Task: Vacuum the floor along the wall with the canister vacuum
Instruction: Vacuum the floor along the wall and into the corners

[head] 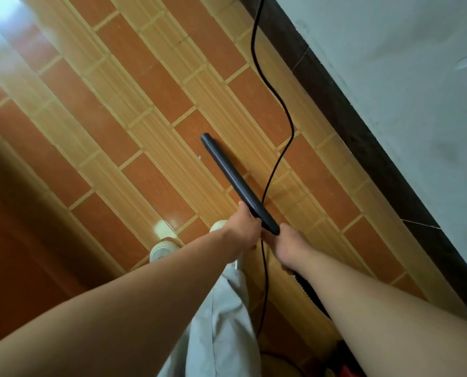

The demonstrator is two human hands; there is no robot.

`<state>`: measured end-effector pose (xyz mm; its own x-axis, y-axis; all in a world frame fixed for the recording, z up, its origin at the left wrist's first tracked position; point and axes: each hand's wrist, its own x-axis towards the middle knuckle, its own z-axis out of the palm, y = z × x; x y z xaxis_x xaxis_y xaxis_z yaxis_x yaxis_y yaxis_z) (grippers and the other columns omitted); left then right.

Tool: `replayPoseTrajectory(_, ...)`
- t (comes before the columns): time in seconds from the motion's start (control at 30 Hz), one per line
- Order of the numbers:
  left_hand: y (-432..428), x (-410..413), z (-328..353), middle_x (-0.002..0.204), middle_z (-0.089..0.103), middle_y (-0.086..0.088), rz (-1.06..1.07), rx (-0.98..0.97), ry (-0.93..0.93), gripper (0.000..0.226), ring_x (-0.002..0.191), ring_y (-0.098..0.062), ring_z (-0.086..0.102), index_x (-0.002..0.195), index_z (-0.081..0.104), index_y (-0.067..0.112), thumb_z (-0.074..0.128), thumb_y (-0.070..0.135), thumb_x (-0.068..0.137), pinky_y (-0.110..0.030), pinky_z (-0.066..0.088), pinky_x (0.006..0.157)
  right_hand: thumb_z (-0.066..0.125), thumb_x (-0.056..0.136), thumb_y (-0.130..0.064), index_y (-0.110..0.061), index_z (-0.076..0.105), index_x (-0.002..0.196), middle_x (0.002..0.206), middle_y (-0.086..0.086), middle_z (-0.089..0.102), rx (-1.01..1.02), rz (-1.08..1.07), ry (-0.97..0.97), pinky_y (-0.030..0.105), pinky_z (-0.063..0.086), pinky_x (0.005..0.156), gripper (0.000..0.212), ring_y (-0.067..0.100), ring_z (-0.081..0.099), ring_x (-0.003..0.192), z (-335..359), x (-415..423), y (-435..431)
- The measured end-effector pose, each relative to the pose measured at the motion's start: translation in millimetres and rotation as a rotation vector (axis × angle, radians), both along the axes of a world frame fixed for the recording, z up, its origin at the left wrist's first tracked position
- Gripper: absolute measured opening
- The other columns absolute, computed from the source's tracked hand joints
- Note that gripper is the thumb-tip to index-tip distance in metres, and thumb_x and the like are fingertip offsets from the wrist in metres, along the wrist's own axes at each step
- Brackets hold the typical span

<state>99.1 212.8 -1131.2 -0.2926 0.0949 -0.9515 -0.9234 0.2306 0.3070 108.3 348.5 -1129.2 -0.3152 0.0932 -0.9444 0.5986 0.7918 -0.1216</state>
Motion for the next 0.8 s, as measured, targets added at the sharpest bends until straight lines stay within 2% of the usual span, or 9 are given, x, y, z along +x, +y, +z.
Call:
replayPoseTrajectory(0.07,-0.3,-16.8,0.8,0.120,0.060,-0.012,-0.011,0.016,0.035,0.046,0.101,-0.028,0.068,0.146,0.030,0.026,0.042,0.013,0.104,-0.049,0.062,0.083,0.048,0.097,-0.068,-0.024,0.059,0.115,0.077,-0.001,0.055,-0.022,-0.006,0.028,0.027,0.036,0.050,0.048,0.018,0.049,0.058,2.2,-15.6,-0.2)
replayPoseTrajectory(0.17,1.5,-41.6,-0.8,0.117,0.063,-0.011,-0.014,-0.011,0.055,0.031,0.102,-0.028,0.068,0.133,0.043,0.021,0.042,0.012,0.103,-0.051,0.063,0.079,0.044,0.092,-0.078,-0.031,0.060,0.101,0.080,-0.001,0.061,0.008,0.031,0.051,0.029,0.040,0.054,0.051,0.021,0.057,0.064,1.5,-33.0,3.9)
replayPoseTrajectory(0.27,12.3,-63.6,-0.3,0.117,0.064,-0.010,-0.031,-0.010,0.072,0.031,0.101,-0.029,0.068,0.131,0.045,0.024,0.041,0.012,0.102,-0.050,0.063,0.080,0.043,0.088,-0.083,-0.021,0.061,0.106,0.083,0.003,0.061,0.035,-0.041,0.046,0.031,0.045,0.052,0.067,0.024,0.058,0.062,-3.7,-39.9,13.5)
replayPoseTrajectory(0.37,25.1,-82.2,5.1,0.118,0.062,-0.009,-0.082,0.006,0.051,0.034,0.104,-0.028,0.067,0.135,0.045,0.024,0.040,0.012,0.104,-0.048,0.063,0.083,0.043,0.092,-0.077,-0.015,0.059,0.111,0.087,0.008,0.063,0.047,-0.137,0.008,0.033,0.049,0.055,0.067,0.027,0.060,0.065,-1.0,-54.3,21.3)
replayPoseTrajectory(0.47,32.9,-98.3,5.7,0.117,0.062,-0.012,-0.103,0.023,0.025,0.027,0.106,-0.029,0.065,0.126,0.051,0.019,0.040,0.011,0.103,-0.050,0.062,0.083,0.046,0.096,-0.071,-0.014,0.057,0.110,0.082,0.009,0.063,0.036,-0.212,0.008,0.028,0.045,0.046,0.060,0.026,0.059,0.056,2.1,-66.3,21.1)
replayPoseTrajectory(0.57,37.3,-116.2,0.8,0.117,0.062,-0.012,-0.144,0.033,0.018,0.026,0.105,-0.029,0.065,0.124,0.052,0.018,0.040,0.012,0.103,-0.050,0.063,0.082,0.048,0.098,-0.065,-0.015,0.056,0.107,0.079,0.009,0.063,0.036,-0.294,0.013,0.032,0.047,0.050,0.051,0.025,0.059,0.056,1.4,-79.9,19.7)
replayPoseTrajectory(0.67,41.1,-131.0,-6.4,0.119,0.062,-0.010,-0.197,0.048,0.012,0.036,0.105,-0.029,0.067,0.136,0.046,0.022,0.040,0.012,0.102,-0.050,0.063,0.080,0.046,0.102,-0.055,-0.013,0.055,0.110,0.073,0.011,0.063,0.071,-0.363,0.007,0.031,0.047,0.049,0.044,0.025,0.057,0.052,-0.9,-94.1,16.2)
replayPoseTrajectory(0.8,49.1,-149.9,-9.6,0.115,0.058,-0.008,-0.290,0.054,0.025,0.052,0.107,-0.030,0.065,0.151,0.029,0.031,0.039,0.012,0.104,-0.053,0.061,0.084,0.045,0.101,-0.049,-0.012,0.057,0.112,0.079,0.011,0.064,0.092,-0.446,0.018,0.034,0.049,0.052,0.041,0.027,0.058,0.056,-7.6,-107.1,16.1)
